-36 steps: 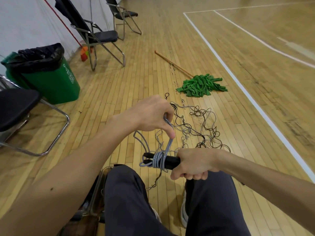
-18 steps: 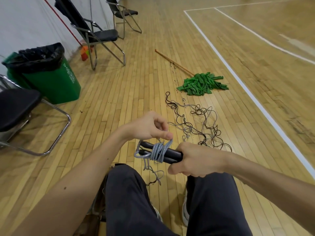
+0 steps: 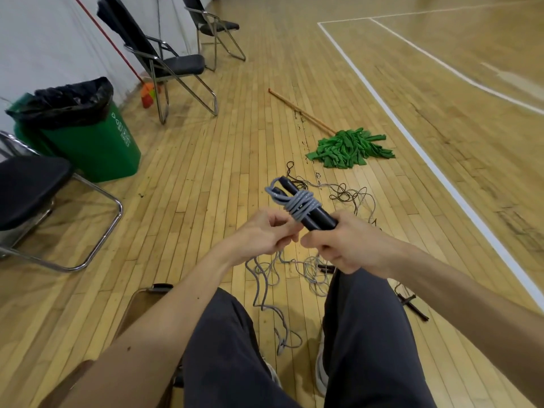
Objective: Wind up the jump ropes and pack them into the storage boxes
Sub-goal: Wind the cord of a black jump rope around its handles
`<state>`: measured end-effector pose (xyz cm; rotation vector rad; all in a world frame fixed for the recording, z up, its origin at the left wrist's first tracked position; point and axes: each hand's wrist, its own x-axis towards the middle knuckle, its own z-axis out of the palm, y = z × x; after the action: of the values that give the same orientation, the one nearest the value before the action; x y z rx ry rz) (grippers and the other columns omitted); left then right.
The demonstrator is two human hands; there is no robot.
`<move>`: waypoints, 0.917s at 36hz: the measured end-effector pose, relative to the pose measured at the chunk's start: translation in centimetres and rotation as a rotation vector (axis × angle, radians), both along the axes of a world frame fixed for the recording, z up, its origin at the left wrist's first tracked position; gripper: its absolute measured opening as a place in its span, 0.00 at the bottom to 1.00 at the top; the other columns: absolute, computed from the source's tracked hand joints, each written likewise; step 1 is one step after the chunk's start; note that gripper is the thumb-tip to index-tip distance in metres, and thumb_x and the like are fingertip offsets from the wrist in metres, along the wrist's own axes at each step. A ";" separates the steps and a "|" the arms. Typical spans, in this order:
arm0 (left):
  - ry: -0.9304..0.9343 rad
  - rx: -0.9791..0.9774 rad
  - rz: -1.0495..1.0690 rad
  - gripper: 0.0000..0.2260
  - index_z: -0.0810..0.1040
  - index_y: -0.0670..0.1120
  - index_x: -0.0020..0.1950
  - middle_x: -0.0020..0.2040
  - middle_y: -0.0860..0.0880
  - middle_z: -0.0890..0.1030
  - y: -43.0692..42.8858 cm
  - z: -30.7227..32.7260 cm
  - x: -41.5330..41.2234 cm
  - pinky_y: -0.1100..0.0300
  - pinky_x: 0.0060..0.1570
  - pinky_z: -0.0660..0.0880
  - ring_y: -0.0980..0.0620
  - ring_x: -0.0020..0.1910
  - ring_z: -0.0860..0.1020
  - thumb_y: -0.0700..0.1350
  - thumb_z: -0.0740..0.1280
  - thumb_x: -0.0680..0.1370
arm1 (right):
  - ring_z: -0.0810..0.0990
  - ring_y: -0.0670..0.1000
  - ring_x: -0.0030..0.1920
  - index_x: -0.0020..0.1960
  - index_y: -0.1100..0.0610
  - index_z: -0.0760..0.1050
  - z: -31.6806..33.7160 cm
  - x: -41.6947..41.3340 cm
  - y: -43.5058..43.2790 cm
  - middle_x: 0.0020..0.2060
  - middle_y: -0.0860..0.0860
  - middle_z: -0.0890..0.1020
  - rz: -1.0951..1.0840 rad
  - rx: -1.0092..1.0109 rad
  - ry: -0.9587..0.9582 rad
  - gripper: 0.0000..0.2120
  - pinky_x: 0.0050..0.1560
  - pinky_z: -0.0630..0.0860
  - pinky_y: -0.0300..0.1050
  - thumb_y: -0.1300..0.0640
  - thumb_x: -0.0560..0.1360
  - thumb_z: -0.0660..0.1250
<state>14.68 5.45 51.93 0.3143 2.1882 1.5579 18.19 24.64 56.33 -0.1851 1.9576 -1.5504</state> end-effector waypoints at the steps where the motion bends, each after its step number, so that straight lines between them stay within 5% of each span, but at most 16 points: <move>1: 0.013 0.018 -0.011 0.17 0.78 0.45 0.37 0.26 0.51 0.70 0.2 0.1 0.3 0.63 0.26 0.60 0.54 0.25 0.64 0.54 0.65 0.79 | 0.56 0.47 0.23 0.42 0.56 0.65 -0.1 -0.2 0.1 0.24 0.47 0.63 -0.018 -0.005 -0.005 0.12 0.21 0.54 0.37 0.61 0.78 0.68; 14: 0.005 -0.099 0.044 0.19 0.79 0.42 0.41 0.25 0.49 0.75 0.9 -2.6 1.6 0.62 0.27 0.68 0.54 0.23 0.69 0.53 0.60 0.84 | 0.58 0.47 0.22 0.45 0.58 0.66 -4.2 -4.2 3.3 0.24 0.48 0.65 -0.262 0.086 0.000 0.12 0.20 0.56 0.37 0.64 0.77 0.70; 19: 0.001 -0.134 0.054 0.19 0.80 0.42 0.41 0.24 0.51 0.72 0.2 -2.8 1.9 0.61 0.46 0.74 0.55 0.24 0.69 0.53 0.60 0.84 | 0.62 0.47 0.22 0.49 0.62 0.70 -6.1 -4.7 4.7 0.24 0.48 0.69 -0.268 0.195 0.009 0.09 0.20 0.59 0.38 0.62 0.77 0.70; 25: -0.009 -0.197 0.048 0.19 0.80 0.44 0.41 0.25 0.51 0.74 0.9 -2.2 2.5 0.63 0.30 0.69 0.57 0.22 0.68 0.54 0.60 0.84 | 0.63 0.47 0.23 0.52 0.63 0.72 -8.0 -5.6 4.6 0.30 0.51 0.70 -0.305 0.251 0.013 0.09 0.22 0.60 0.39 0.60 0.77 0.70; 33: 0.110 -0.451 -0.003 0.18 0.81 0.43 0.43 0.28 0.51 0.75 0.6 -2.3 2.4 0.60 0.33 0.71 0.55 0.26 0.72 0.57 0.66 0.81 | 0.65 0.48 0.24 0.51 0.63 0.73 -9.8 -6.4 5.1 0.33 0.54 0.72 -0.342 0.362 0.017 0.10 0.23 0.62 0.40 0.58 0.77 0.71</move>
<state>17.04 6.04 49.67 0.2627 2.5406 1.0217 11.83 29.76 46.53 0.3027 2.3331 -1.3598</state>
